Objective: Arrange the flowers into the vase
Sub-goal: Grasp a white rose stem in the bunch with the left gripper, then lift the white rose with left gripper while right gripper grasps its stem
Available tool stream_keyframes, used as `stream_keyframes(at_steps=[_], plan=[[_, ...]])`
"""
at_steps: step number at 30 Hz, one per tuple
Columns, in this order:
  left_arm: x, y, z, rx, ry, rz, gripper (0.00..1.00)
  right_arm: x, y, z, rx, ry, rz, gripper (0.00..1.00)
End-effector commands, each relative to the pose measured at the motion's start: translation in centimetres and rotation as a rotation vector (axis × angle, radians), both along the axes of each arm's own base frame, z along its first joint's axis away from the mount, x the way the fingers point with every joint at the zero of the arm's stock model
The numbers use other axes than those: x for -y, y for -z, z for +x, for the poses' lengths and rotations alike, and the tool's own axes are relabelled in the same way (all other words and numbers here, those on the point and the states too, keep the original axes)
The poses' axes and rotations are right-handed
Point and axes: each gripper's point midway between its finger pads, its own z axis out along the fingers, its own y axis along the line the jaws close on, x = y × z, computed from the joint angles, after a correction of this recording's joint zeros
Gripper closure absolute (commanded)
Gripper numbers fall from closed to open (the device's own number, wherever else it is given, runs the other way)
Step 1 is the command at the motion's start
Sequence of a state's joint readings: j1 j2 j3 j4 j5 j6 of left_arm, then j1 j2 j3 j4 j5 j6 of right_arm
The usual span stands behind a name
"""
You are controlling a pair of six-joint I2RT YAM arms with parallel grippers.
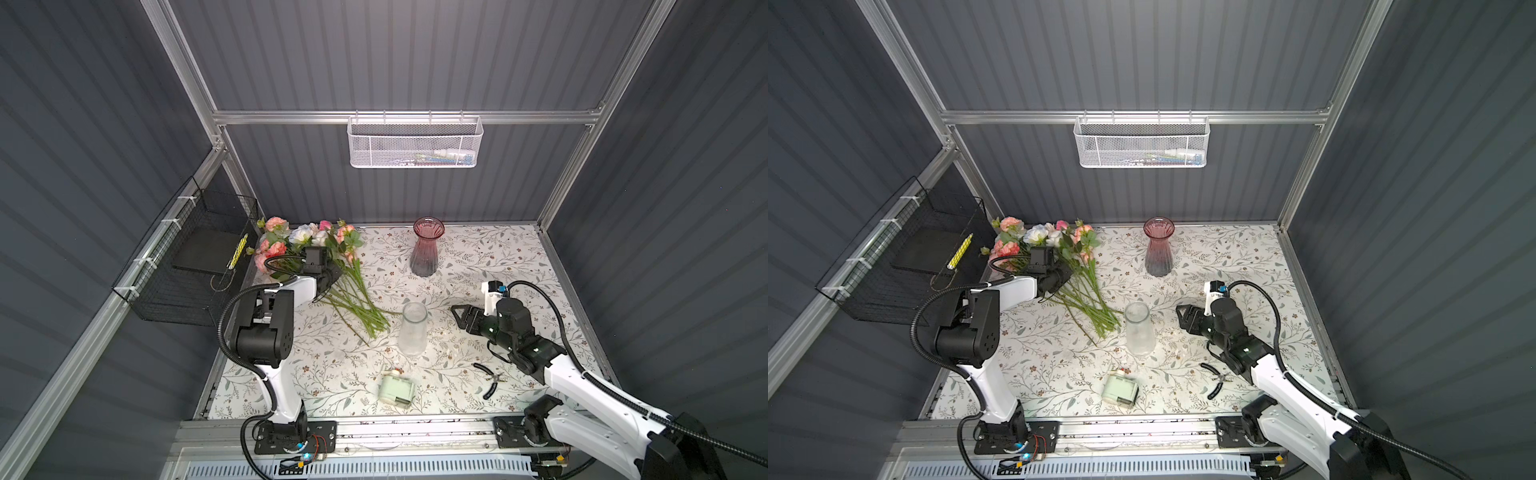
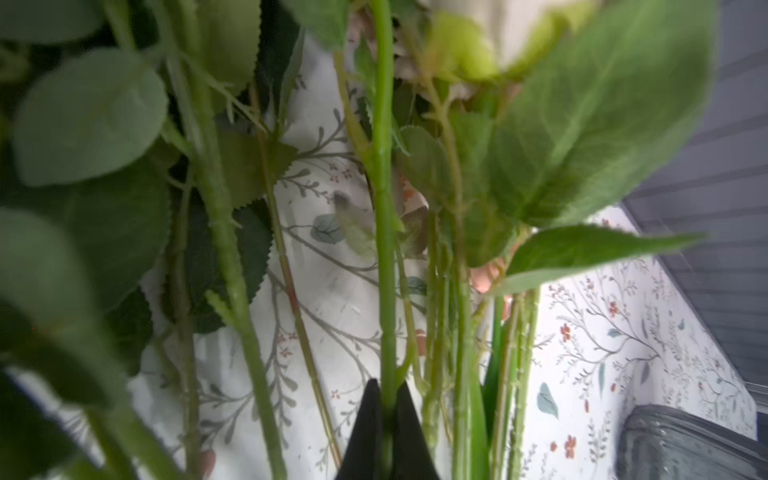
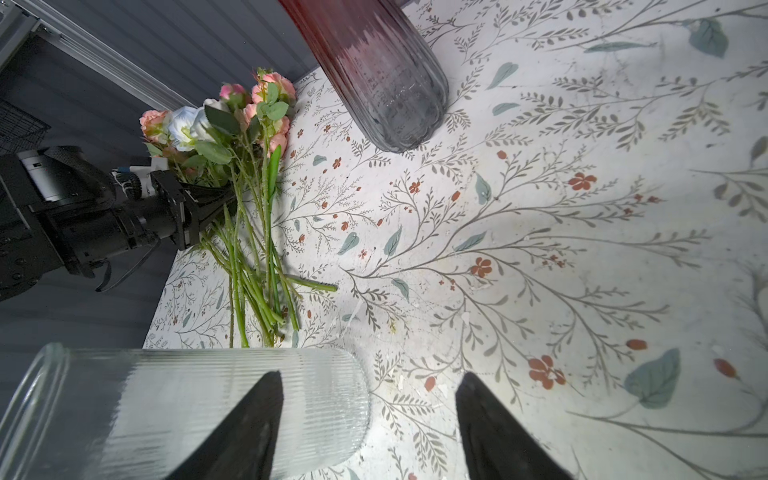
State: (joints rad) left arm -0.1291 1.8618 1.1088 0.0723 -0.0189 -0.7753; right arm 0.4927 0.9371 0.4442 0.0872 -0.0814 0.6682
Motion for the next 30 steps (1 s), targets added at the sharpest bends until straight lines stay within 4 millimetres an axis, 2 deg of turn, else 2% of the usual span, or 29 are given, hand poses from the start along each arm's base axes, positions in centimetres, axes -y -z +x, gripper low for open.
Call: stream_keyframes(at_steps=[1,7,11,13,15,18,22,23,26,29,30], plan=[[-0.1,-4.7,-0.1,0.082,0.002,-0.014,1.0,0.3,0.3,-0.3,0.007,0.003,-0.025,0.31],[-0.4,-9.8,-2.8,0.17,-0.001,-0.005,1.0,0.4,0.2,-0.2,0.008,0.008,-0.023,0.27],[0.2,-14.7,-4.7,0.28,0.044,-0.013,1.0,0.1,-1.7,-0.2,0.055,-0.019,-0.022,0.25],[1.5,-18.0,-5.6,0.357,0.104,-0.015,1.0,-0.2,-4.0,-0.3,0.122,-0.051,-0.014,0.19],[3.4,-21.7,-6.7,0.445,0.185,-0.017,1.0,-1.3,-7.4,-0.7,0.219,-0.118,0.037,0.14],[6.8,-27.2,-9.3,0.595,0.337,-0.062,1.0,-3.1,-12.5,-1.9,0.341,-0.254,0.084,0.13],[10.1,-33.1,-12.8,0.77,0.523,-0.178,1.0,-6.6,-18.0,-4.0,0.411,-0.498,0.163,0.15],[11.0,-34.3,-13.9,0.804,0.582,-0.217,1.0,-7.6,-19.4,-4.2,0.424,-0.545,0.188,0.15],[13.1,-36.7,-16.1,0.868,0.718,-0.31,1.0,-10.7,-21.8,-4.7,0.447,-0.653,0.188,0.18],[14.9,-37.7,-18.0,0.903,0.818,-0.38,1.0,-13.6,-23.0,-5.0,0.45,-0.732,0.164,0.19],[15.4,-38.0,-18.7,0.919,0.845,-0.391,1.0,-15.0,-22.6,-4.9,0.428,-0.766,0.16,0.2]])
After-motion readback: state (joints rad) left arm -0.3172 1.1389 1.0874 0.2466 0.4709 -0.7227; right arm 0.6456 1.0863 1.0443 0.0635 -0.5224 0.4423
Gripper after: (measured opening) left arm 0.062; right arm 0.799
